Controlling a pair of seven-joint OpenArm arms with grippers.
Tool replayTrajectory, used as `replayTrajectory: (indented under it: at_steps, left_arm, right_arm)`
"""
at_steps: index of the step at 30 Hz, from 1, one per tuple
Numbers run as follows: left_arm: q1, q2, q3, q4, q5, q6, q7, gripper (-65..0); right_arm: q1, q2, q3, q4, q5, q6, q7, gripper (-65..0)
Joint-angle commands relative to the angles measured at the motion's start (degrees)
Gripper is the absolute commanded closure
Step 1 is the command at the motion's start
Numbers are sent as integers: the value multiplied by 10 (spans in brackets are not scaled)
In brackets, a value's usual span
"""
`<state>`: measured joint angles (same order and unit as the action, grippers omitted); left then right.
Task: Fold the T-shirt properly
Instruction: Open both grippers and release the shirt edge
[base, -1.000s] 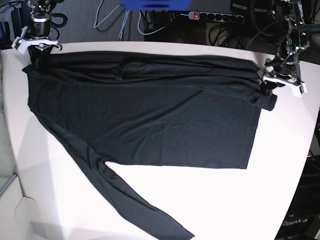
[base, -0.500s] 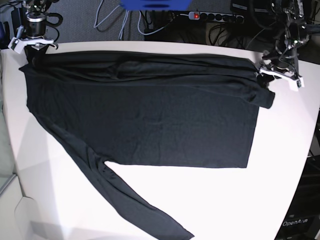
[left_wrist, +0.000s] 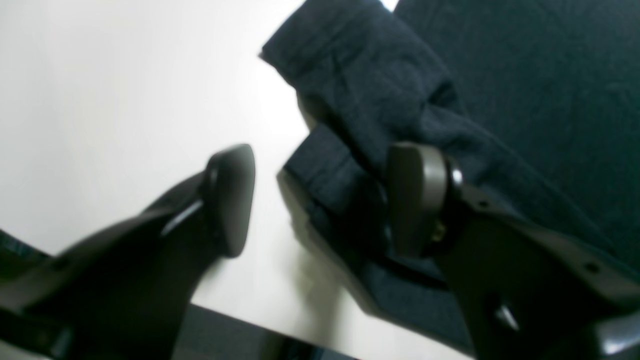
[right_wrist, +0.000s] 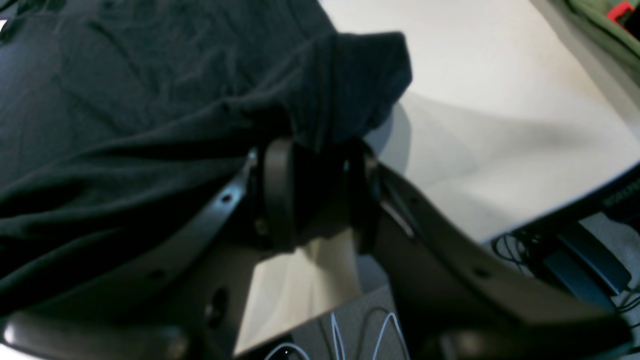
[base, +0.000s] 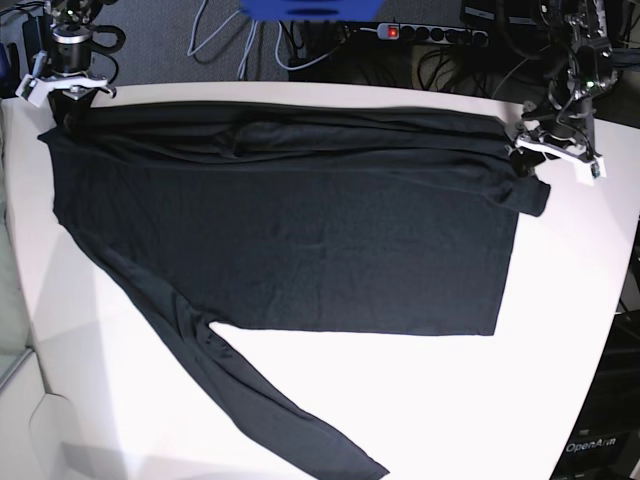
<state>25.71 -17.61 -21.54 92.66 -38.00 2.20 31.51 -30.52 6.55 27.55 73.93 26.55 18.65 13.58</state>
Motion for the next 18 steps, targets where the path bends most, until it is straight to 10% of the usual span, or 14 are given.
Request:
replayTrajectory:
  at_steps: [1, 8, 18]
  left_arm:
    - [-1, -7, -3, 8, -2, -2, -10, -402]
    - [-2, -9, -3, 8, -2, -2, -10, -402]
    - [-2, -9, -4, 8, -6, -2, -10, -401]
  right_arm:
    - [-8, 4, 2, 2, -6, -9, -20, -204]
    - [-9, -2, 14, 15, -6, 54, -7, -368]
    - [-7, -56, 109, 59, -5, 74, -6, -373]
